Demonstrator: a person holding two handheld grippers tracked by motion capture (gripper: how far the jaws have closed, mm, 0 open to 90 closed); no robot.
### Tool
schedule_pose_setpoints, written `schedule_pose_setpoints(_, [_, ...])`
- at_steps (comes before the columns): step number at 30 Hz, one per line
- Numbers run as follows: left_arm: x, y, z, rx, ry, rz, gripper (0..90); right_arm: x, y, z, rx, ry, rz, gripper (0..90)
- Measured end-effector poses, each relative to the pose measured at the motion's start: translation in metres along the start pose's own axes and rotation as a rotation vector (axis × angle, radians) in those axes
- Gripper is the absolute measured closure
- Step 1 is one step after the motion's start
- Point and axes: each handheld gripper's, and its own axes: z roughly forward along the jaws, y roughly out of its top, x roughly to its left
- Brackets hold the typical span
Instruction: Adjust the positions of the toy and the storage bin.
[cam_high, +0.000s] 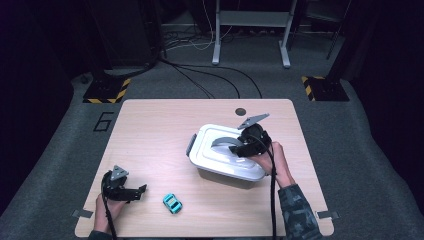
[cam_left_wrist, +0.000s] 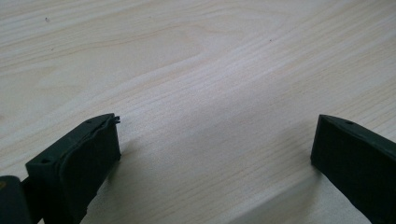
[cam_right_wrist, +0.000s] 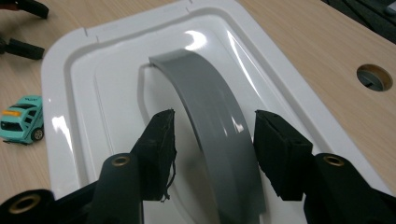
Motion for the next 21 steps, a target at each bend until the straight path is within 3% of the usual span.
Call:
schedule_pose_setpoints(5, [0.0,0.0,0.0,0.0,0.0,0.0,1.0,-0.001,0.013,0.008,0.004,0.045,-0.038,53.7])
schedule_pose_setpoints(8, [0.0,0.0,0.0,0.0,0.0,0.0,1.0,-0.002,0.014,0.009,0.008,0.045,-0.042,58.1])
schedule_pose_setpoints(10, [0.0,0.0,0.0,0.0,0.0,0.0,1.0,-0.006,0.012,0.009,0.001,0.062,-0.033,59.5])
schedule_pose_setpoints(15, [0.0,0.0,0.0,0.0,0.0,0.0,1.0,-0.004,0.011,0.006,0.015,0.049,-0.015,62.8])
schedule_pose_setpoints(21, [0.0,0.0,0.0,-0.002,0.0,0.0,1.1,0.001,0.008,0.003,0.018,0.0,0.068,64.7])
